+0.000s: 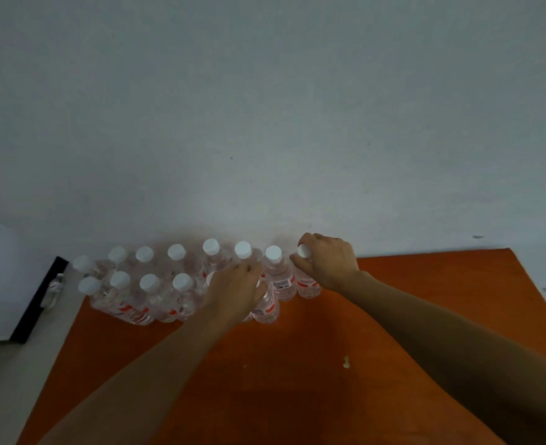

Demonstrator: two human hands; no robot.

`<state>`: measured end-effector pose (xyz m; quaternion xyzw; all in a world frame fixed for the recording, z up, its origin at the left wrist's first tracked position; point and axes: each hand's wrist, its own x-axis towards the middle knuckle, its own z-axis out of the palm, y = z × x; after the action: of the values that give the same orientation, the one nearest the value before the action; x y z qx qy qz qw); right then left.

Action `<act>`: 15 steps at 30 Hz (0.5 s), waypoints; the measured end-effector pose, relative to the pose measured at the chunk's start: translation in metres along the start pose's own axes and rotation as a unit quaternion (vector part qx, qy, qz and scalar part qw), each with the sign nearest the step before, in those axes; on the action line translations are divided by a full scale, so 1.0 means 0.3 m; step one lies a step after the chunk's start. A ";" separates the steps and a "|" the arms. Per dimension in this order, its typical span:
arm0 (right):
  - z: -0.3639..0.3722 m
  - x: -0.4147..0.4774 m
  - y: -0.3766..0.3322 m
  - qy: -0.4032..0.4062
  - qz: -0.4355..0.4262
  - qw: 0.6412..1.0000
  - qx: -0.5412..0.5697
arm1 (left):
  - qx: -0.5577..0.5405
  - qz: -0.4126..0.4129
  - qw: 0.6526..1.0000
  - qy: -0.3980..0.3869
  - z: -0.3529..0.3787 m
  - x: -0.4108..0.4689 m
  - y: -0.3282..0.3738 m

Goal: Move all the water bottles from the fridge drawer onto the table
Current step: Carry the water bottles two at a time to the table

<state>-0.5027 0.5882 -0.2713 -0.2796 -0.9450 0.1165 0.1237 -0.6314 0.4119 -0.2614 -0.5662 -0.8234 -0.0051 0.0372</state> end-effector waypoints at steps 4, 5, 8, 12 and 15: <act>-0.015 -0.021 -0.001 -0.032 0.020 0.999 0.031 | -0.025 -0.009 1.000 0.007 -0.020 -0.013 -0.002; -0.023 -0.030 0.003 -0.043 0.027 0.998 0.036 | -0.029 -0.008 0.999 0.011 -0.029 -0.019 -0.003; -0.046 -0.076 0.014 -0.067 0.048 0.996 0.032 | -0.038 0.005 0.999 0.022 -0.069 -0.047 -0.001; -0.090 -0.190 0.011 -0.069 0.099 0.992 0.024 | -0.046 0.025 0.998 0.029 -0.123 -0.111 0.022; -0.137 -0.321 -0.002 -0.074 0.130 0.989 0.007 | -0.058 0.062 0.996 0.021 -0.146 -0.183 0.059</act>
<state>-0.4122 0.5403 -0.2486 -0.3898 -0.9062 0.1588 0.0397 -0.5928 0.3649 -0.2220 -0.6171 -0.7841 -0.0627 0.0218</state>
